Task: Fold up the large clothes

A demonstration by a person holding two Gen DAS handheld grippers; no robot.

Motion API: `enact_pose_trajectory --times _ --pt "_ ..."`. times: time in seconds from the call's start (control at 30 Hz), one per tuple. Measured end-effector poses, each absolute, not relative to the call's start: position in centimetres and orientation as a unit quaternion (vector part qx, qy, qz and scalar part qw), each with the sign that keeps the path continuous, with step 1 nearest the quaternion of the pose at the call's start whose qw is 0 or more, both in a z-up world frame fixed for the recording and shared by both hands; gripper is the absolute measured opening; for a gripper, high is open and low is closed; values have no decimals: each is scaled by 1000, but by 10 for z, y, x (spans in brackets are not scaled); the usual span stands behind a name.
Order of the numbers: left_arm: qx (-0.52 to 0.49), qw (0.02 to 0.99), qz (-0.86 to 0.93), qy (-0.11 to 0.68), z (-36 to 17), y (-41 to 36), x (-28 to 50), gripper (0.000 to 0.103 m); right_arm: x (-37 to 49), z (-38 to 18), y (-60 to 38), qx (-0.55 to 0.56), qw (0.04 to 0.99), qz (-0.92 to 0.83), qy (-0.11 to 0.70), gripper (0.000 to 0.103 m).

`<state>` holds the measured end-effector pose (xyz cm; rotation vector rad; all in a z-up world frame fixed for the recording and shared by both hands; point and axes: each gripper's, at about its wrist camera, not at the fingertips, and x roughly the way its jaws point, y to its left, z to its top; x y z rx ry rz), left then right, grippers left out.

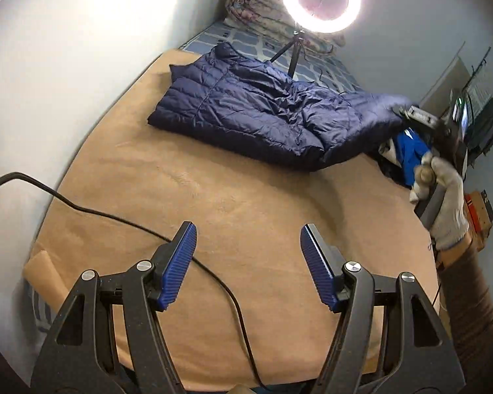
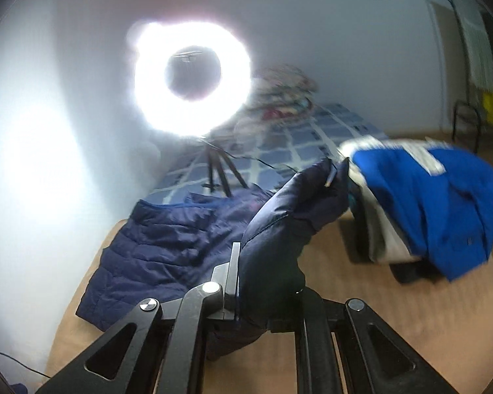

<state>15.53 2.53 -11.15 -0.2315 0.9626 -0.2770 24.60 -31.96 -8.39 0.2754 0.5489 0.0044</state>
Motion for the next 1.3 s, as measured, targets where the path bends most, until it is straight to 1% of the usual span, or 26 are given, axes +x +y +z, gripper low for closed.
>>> enact_pose_trajectory --times 0.17,0.33,0.67,0.9,1.13,1.3 --pt "-105 885 -136 433 -95 32 149 67 257 -60 -275 88 962 27 255 8" --pt "-91 900 -117 411 -85 42 144 67 276 -48 -224 52 965 63 251 8" --pt "-111 903 -94 405 -82 71 144 67 310 -56 -131 12 958 115 261 8" --pt "-123 902 -92 404 -81 75 144 67 329 -83 -60 -18 946 157 283 8" --pt "-119 903 -91 403 -81 74 145 67 343 -155 31 -91 914 205 338 8" --pt "-126 903 -86 402 -81 77 148 67 349 -182 52 -104 905 211 355 8"
